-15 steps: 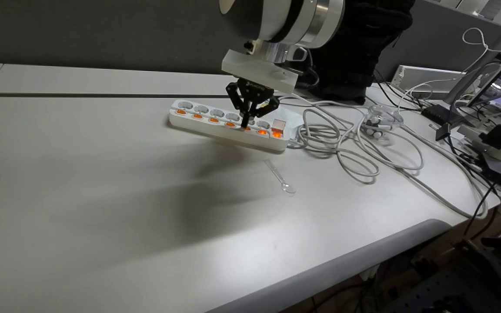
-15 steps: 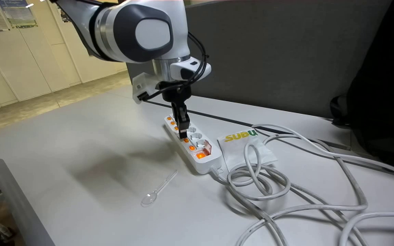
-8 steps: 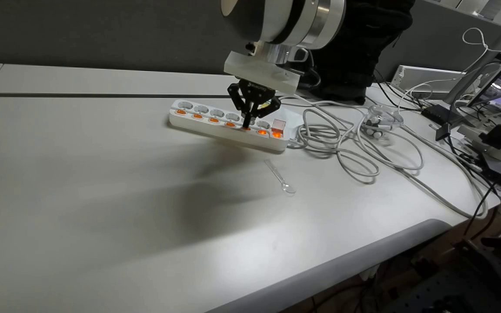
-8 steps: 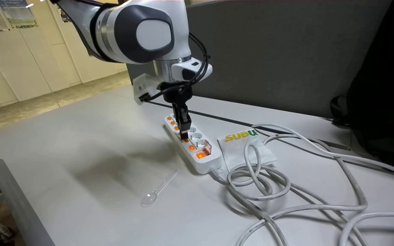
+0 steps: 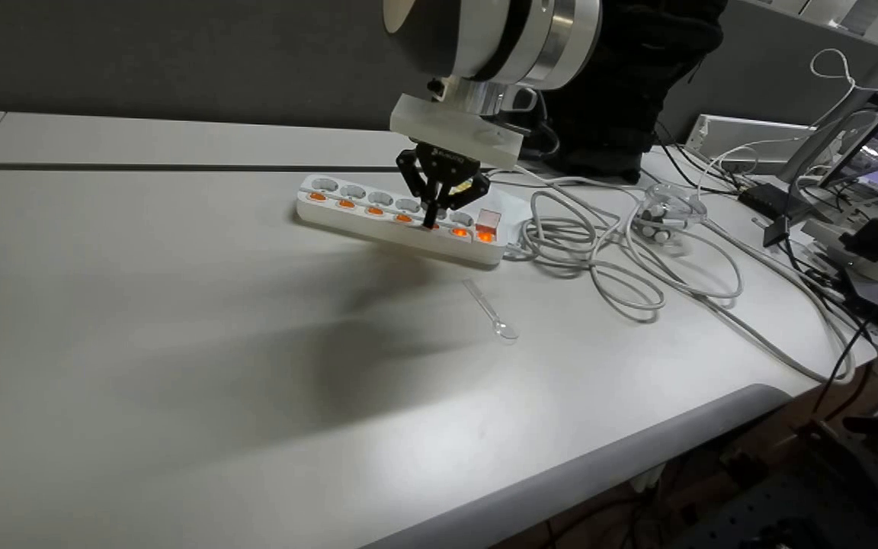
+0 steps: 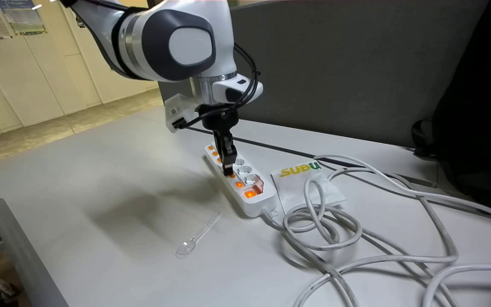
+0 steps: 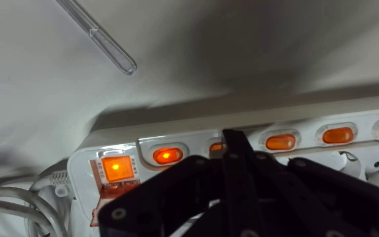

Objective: Turn off the third switch from the right

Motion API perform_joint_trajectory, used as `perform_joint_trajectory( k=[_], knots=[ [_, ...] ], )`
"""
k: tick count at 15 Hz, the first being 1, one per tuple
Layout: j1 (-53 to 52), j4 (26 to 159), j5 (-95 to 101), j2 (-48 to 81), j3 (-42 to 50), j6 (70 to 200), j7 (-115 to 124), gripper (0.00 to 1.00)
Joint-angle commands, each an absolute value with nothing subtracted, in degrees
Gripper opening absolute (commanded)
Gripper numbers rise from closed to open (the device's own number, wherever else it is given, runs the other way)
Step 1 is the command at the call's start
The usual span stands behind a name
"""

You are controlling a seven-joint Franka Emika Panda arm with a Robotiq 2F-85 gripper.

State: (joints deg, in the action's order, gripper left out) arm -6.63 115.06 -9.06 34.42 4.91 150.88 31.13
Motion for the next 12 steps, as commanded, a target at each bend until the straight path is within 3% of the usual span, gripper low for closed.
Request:
perform_joint_trajectory(
  k=[1,12],
  knots=[
    [-7.4,113.9,-8.7,35.6,5.8,150.1,31.5,0.00],
    [-10.8,106.0,-5.2,42.1,8.7,145.2,35.2,0.00]
  ],
)
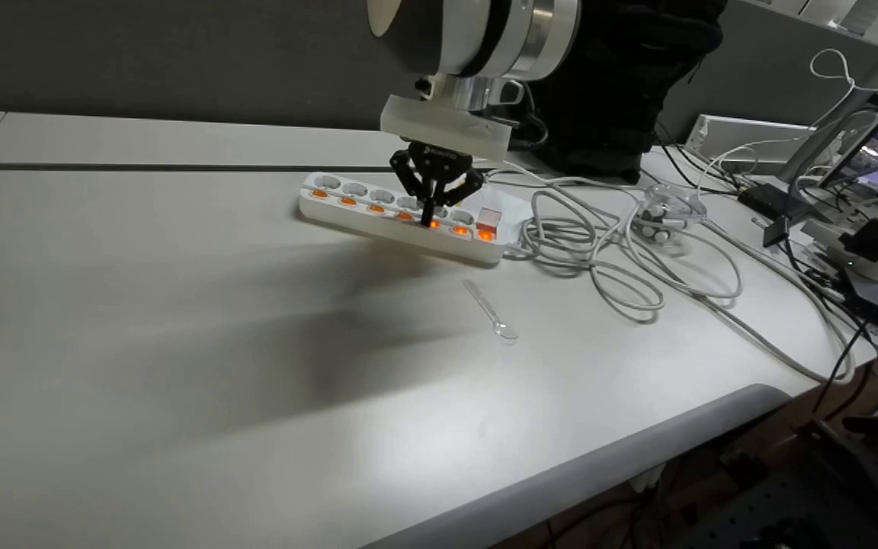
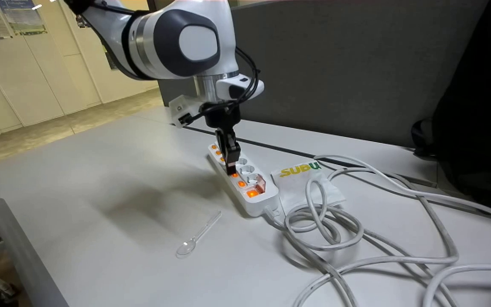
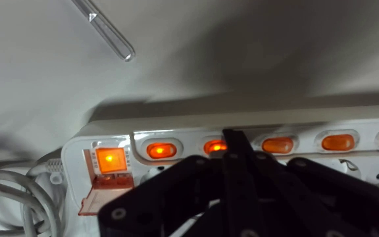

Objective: Turn off the third switch from the right

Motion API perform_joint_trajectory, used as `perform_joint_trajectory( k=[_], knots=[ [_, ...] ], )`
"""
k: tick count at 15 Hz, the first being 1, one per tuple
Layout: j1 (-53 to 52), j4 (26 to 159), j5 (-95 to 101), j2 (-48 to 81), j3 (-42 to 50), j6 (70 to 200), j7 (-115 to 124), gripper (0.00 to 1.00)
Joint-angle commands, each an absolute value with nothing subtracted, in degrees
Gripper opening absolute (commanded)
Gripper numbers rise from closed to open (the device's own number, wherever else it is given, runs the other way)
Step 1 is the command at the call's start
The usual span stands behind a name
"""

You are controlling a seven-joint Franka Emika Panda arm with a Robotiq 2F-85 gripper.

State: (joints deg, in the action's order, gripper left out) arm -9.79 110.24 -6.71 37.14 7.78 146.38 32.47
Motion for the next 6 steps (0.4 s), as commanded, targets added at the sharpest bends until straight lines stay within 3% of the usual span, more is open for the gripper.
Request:
perform_joint_trajectory(
  k=[1,6],
  knots=[
    [-10.2,105.8,-6.0,41.9,7.8,144.7,34.4,0.00],
    [-8.6,108.7,-8.9,37.5,6.0,143.7,33.1,0.00]
  ],
)
